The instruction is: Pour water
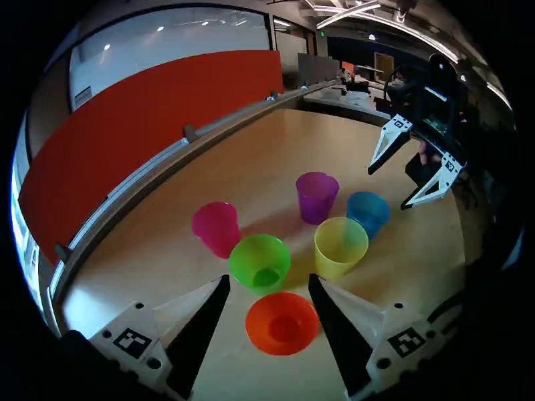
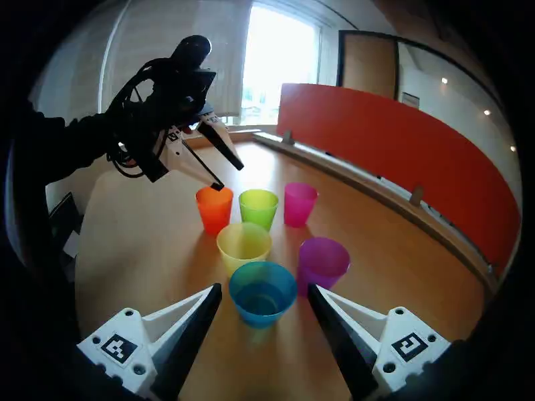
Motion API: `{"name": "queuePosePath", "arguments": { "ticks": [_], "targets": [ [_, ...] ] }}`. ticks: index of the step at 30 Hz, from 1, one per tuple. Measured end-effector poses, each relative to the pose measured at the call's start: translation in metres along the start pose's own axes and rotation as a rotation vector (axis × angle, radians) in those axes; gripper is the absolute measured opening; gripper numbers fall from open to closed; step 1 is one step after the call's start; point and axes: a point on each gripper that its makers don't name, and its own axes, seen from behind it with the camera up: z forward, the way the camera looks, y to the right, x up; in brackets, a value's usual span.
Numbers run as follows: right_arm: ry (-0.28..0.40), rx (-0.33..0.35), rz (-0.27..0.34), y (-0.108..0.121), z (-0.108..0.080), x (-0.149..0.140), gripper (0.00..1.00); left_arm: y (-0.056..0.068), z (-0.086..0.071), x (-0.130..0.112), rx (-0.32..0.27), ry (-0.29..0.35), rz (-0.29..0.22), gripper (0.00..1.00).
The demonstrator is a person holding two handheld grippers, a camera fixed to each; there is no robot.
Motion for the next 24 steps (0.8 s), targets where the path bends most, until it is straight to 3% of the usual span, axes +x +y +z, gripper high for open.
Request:
{"name": "queuePosePath", "arguments": {
  "ticks": [14, 24],
  "targets": [
    [-0.025, 0.003, -0.002, 0.003, 0.010, -0.014, 1.00, -0.007, 0.023, -0.006, -0.019, -0.060, 0.011, 0.87],
    [-0.035, 0.006, -0.002, 0.005, 0.018, -0.016, 1.00, -0.006, 0.034, -0.015, -0.032, -0.116, 0.031, 0.87]
  ]
}}
